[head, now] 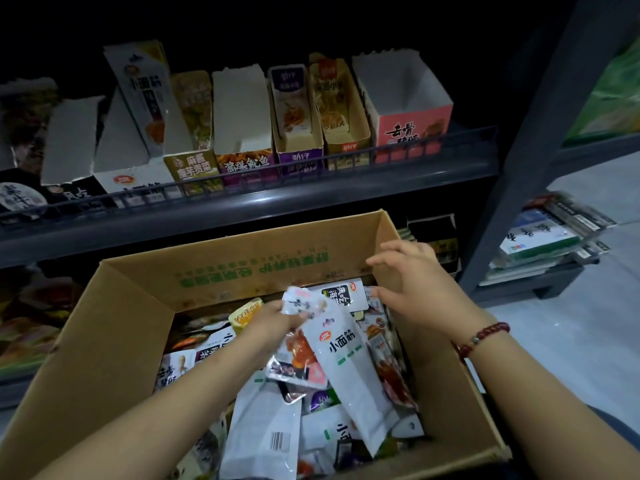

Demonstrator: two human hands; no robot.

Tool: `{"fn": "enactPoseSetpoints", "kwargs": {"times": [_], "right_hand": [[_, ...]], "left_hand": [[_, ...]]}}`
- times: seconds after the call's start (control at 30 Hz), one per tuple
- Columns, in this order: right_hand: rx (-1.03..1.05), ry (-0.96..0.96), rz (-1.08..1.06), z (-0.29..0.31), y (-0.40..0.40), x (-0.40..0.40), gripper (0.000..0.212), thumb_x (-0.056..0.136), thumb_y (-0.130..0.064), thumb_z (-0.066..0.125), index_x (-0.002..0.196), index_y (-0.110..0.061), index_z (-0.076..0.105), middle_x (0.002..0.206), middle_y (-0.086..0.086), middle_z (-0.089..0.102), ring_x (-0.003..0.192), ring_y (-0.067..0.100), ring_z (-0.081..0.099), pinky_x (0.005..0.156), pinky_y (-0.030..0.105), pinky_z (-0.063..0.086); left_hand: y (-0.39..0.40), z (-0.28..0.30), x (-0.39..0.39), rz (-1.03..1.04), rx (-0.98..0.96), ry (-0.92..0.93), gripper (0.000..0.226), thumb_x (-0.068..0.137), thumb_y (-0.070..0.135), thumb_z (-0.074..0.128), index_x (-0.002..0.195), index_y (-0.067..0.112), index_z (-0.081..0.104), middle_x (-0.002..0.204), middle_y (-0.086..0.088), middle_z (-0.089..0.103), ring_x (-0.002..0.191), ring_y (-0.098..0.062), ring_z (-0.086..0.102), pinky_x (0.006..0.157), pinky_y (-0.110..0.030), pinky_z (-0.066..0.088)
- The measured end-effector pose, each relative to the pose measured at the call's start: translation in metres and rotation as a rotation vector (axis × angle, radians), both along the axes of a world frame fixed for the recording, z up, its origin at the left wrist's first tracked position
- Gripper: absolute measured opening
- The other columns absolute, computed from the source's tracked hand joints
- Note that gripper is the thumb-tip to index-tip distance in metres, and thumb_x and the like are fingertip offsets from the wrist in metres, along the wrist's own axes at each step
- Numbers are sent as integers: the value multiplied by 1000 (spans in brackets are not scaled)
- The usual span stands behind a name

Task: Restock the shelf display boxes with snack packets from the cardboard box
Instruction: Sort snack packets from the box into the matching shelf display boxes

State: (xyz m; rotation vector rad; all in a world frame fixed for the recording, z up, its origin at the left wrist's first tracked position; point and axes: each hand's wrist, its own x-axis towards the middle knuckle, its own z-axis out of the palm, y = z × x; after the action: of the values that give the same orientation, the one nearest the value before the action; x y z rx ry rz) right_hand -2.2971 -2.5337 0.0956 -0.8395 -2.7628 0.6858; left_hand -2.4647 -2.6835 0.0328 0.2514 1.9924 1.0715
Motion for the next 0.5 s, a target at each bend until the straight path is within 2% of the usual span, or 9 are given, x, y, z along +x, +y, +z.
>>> {"fn": "enactPoseSetpoints", "kwargs": {"times": [0.03,0.1,0.17,0.27,0.4,0.5], "right_hand": [[-2,-1,0,0,0,0,46,89,-34,62,133,-30,50,146,-9,33,135,16,18,109,30,24],[-1,-8,1,0,0,-1,46,89,-35,62,133,-31,50,146,-9,33,135,16,19,109,30,25],[-3,-10,-2,0,0,-1,46,89,-34,62,133,-30,50,145,-9,34,134,16,19,109,31,26],[-8,-2,-3,1,0,-1,45,89,-33,62,133,-29,50,144,-9,35,134,15,19,108,30,26],[2,-3,-4,-1,0,-1,46,89,-34,61,133,-28,51,143,-9,35,134,15,20,107,29,27],[5,-1,1,-1,1,0,45,89,-34,62,133,-27,52,142,-8,36,132,15,21,106,28,28]], "left_hand": [[-2,5,-5,52,35,-36,8,93,4,59,99,4,65,91,-17,73,76,-28,68,79,-43,55],[-7,11,-13,90,88,-98,11,96,6,56,104,2,62,90,-18,73,72,-29,69,75,-40,56],[-11,18,-15,78,117,-129,14,96,8,57,108,2,61,93,-19,73,74,-29,70,73,-40,57],[-14,27,-14,61,166,-158,17,94,9,58,109,1,61,85,-16,74,65,-24,71,65,-36,57],[-12,41,-22,158,302,-168,19,98,20,53,99,4,63,76,-9,73,63,-20,70,68,-36,53],[-11,40,-13,120,236,-214,16,97,18,54,94,4,60,70,-10,72,57,-21,70,57,-32,58]]}}
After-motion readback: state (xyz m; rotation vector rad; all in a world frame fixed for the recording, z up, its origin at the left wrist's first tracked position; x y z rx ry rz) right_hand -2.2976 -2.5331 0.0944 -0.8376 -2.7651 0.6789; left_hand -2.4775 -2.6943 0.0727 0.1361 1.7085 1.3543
